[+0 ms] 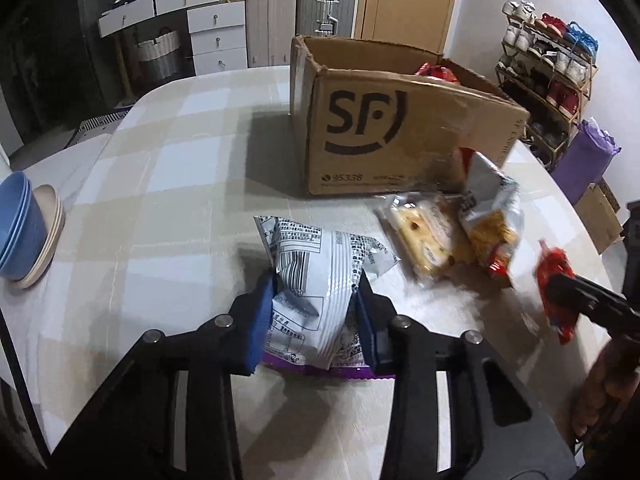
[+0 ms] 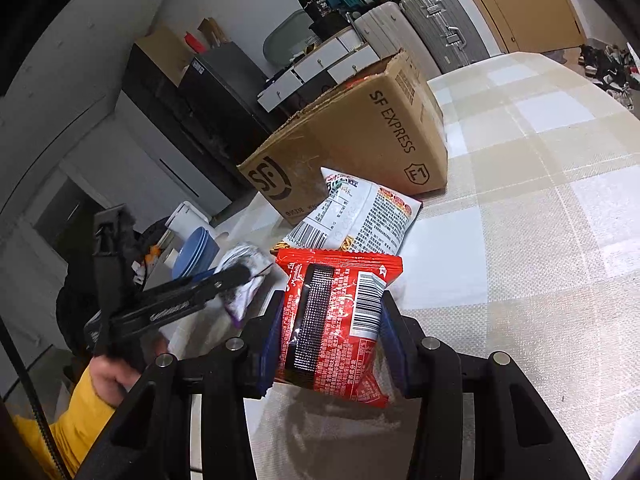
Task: Organize snacks
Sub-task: 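Lift both packets and carry them over the open box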
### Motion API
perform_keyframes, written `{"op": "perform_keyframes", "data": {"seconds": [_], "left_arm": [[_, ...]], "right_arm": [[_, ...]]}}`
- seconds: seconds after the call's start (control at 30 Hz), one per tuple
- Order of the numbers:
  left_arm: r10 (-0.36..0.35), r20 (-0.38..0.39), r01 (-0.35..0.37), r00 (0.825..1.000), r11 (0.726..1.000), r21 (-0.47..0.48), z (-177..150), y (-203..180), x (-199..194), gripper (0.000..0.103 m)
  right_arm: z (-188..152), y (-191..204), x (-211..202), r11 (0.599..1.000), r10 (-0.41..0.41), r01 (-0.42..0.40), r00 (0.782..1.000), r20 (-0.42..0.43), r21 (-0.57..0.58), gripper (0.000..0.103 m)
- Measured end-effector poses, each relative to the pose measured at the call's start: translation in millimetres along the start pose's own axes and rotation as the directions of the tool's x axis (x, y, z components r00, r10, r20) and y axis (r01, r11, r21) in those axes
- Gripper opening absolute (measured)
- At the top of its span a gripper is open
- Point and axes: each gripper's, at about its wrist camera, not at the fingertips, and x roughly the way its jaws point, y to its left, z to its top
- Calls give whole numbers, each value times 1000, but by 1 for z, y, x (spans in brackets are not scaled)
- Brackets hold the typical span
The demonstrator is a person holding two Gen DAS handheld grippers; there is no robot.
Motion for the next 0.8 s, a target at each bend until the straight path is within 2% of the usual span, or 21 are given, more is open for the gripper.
{"op": "perform_keyframes", "data": {"seconds": [0.13, 0.3, 0.53, 0.67, 0.8], "left_arm": [[0, 32, 1, 999, 1000, -2, -13, -10, -29, 34], [-16, 80, 17, 997, 1000, -10, -23, -24, -73, 34], [-100, 117, 101, 988, 995, 0, -36, -41, -119, 34], [-149, 126, 151, 981, 989, -7, -49, -45, -138, 34], [-167, 131, 171, 977, 985, -23, -63, -42, -151, 34]], "right_arm": [[-5, 9, -7, 999, -33, 34, 999, 13, -27, 45], [-13, 35, -26, 996, -22, 24, 999, 28, -81, 45], [-8, 74, -73, 988, -8, 27, 993, 120, -151, 45], [-5, 80, -104, 991, 3, 22, 982, 190, -130, 45], [-8, 86, -120, 990, -16, 45, 977, 212, -133, 45]]}}
